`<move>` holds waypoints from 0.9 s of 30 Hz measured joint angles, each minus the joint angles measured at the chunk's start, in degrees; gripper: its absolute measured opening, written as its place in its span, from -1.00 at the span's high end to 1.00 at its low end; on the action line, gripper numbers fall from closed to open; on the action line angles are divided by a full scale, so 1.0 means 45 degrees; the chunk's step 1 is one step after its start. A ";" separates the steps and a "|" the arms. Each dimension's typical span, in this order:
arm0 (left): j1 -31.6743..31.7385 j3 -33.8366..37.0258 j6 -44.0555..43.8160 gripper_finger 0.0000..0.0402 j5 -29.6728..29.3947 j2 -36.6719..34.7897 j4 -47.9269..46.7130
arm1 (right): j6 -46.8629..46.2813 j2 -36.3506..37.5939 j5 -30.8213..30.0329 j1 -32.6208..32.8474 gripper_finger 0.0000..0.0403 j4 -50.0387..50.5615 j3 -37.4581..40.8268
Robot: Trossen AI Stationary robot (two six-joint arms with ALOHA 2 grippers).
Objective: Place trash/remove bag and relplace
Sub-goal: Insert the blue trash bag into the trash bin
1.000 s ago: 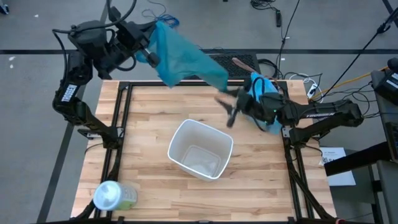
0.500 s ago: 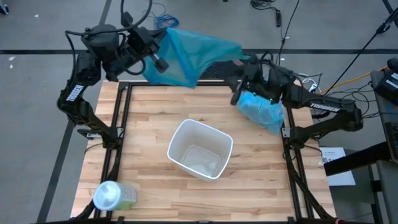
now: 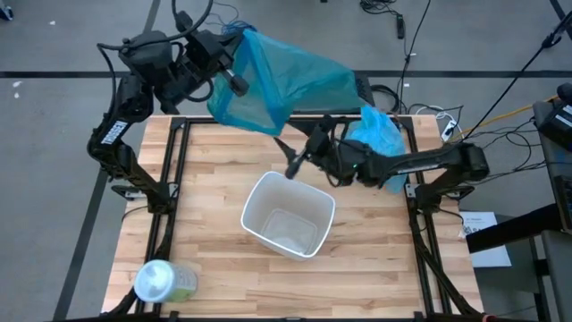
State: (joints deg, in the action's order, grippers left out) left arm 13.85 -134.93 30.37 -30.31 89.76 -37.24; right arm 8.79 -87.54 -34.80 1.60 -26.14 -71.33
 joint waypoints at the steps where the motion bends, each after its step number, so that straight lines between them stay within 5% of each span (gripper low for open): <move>1: 0.0000 0.0000 0.0000 1.00 -0.0010 0.0000 -0.0007 | 0.0109 -0.0266 -0.0412 0.0052 -0.32 -0.0785 0.0002; 8: 0.0001 0.0000 0.0001 1.00 -0.0024 0.0149 -0.0035 | 0.0162 -0.1979 -0.1072 -0.0011 -0.48 -0.5127 -0.0267; 19: -0.0296 -0.0005 0.0010 1.00 -0.0029 0.0359 0.0604 | 0.0513 -0.4597 -0.1870 -0.1066 -0.43 -0.4723 -0.3693; 23: -0.0439 0.0000 0.0111 1.00 -0.0029 0.0323 0.0592 | 0.2339 -0.4810 -0.3212 -0.1144 -0.04 -0.4226 -0.4558; 27: -0.0457 0.0000 0.0162 1.00 -0.0029 0.0154 0.0537 | 0.4351 -0.4690 -0.3383 -0.0872 0.73 -0.4050 -0.4755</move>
State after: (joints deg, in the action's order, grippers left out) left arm 11.79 -134.93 31.10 -30.44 90.45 -34.82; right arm 28.37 -108.64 -50.02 -2.33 -44.37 -92.73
